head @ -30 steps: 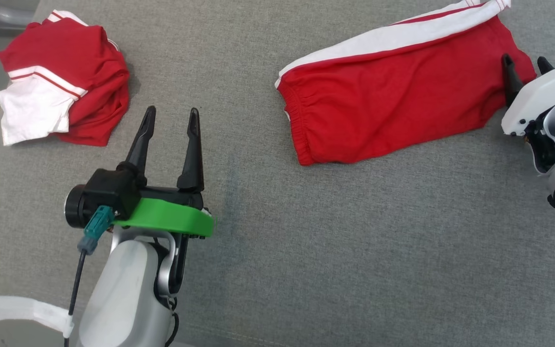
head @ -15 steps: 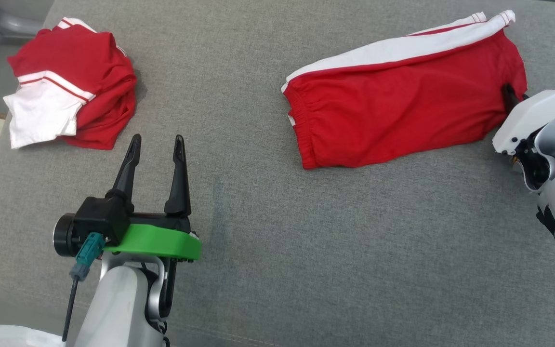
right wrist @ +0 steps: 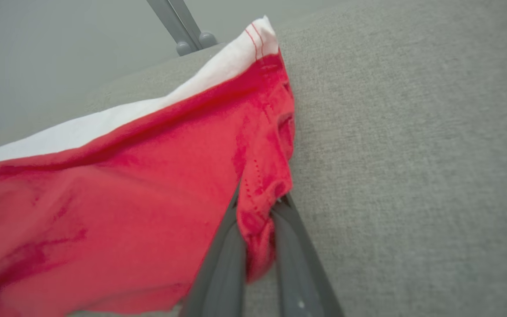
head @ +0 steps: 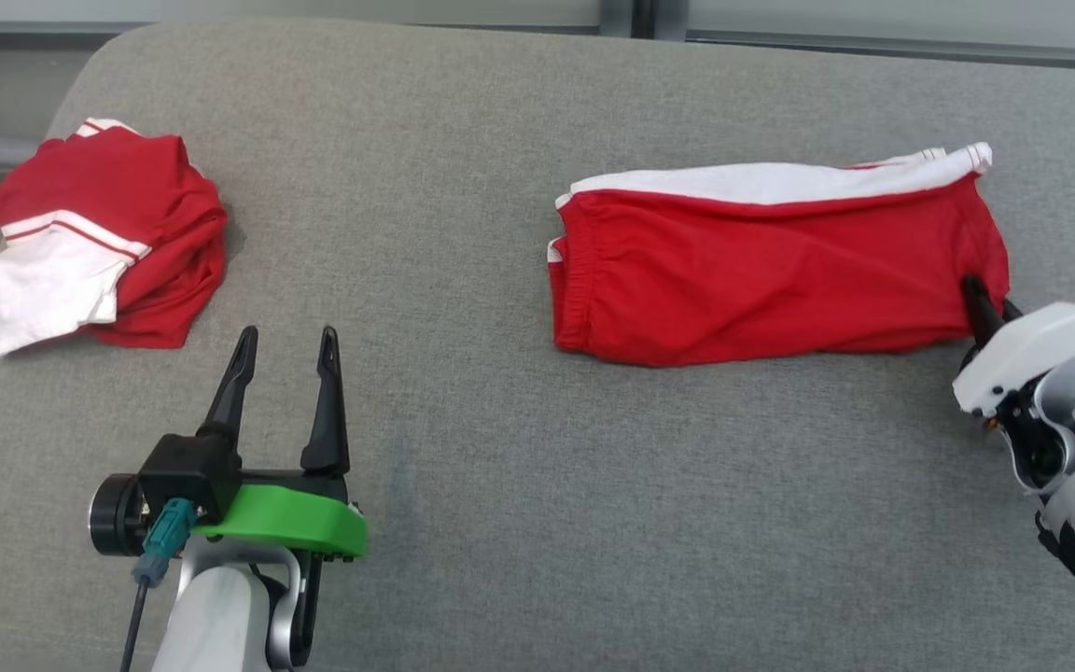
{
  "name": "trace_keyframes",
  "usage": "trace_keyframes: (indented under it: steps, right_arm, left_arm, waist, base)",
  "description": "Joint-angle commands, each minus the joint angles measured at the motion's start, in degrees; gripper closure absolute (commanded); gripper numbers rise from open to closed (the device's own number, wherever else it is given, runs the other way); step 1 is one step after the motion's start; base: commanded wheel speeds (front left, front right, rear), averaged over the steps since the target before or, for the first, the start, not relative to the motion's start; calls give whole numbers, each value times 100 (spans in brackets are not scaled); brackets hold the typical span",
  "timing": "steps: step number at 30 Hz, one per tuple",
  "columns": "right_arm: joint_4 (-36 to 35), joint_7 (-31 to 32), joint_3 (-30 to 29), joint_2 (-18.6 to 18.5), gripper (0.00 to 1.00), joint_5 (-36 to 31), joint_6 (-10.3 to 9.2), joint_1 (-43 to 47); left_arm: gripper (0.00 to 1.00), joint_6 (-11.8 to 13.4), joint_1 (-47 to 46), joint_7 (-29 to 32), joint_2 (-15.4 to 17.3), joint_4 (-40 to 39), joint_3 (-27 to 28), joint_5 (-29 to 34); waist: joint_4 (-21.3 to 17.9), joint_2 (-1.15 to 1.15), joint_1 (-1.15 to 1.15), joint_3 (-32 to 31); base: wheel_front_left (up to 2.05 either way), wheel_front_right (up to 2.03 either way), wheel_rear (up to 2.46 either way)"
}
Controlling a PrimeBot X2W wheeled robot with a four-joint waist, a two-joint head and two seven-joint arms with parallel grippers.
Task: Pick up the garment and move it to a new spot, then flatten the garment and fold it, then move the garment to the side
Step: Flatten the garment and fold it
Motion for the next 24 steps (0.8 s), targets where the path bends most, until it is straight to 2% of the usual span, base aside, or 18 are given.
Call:
trace_keyframes:
  steps: [1,8,12,13,14,15,24]
  right_arm:
    - [-85,-48,32,-82,100,81,-10,230]
    - [-536,-259,-74,-363,100,504,-10,925]
    - [-528,-251,-113,-393,100,603,-10,1114]
    - [-513,-263,-116,-385,96,604,-10,1121]
    - [-478,-274,-125,-366,44,610,-10,1132]
    - [-441,-258,-121,-344,0,611,-10,1142]
    - [-440,-423,-10,-529,0,212,-10,793]
  left_arm:
    - [0,-30,103,-4,26,25,40,35]
    - [0,-90,294,-4,26,51,83,128]
    - [0,-86,375,-4,25,14,78,167]
    - [0,-96,393,-4,25,19,74,185]
    - [0,-101,406,-4,26,23,75,192]
    - [0,-105,416,-4,26,28,73,196]
    - [0,-91,509,-4,26,34,96,228]
  waist:
    - [-215,0,0,-239]
    - [-306,0,0,-472]
    - [-356,0,0,-527]
    - [-365,0,0,-536]
    - [-374,0,0,-548]
    - [-379,0,0,-557]
    - [-424,0,0,-709]
  base:
    - [0,0,0]
    - [0,0,0]
    - [0,0,0]
    - [0,0,0]
    - [0,0,0]
    - [0,0,0]
    - [0,0,0]
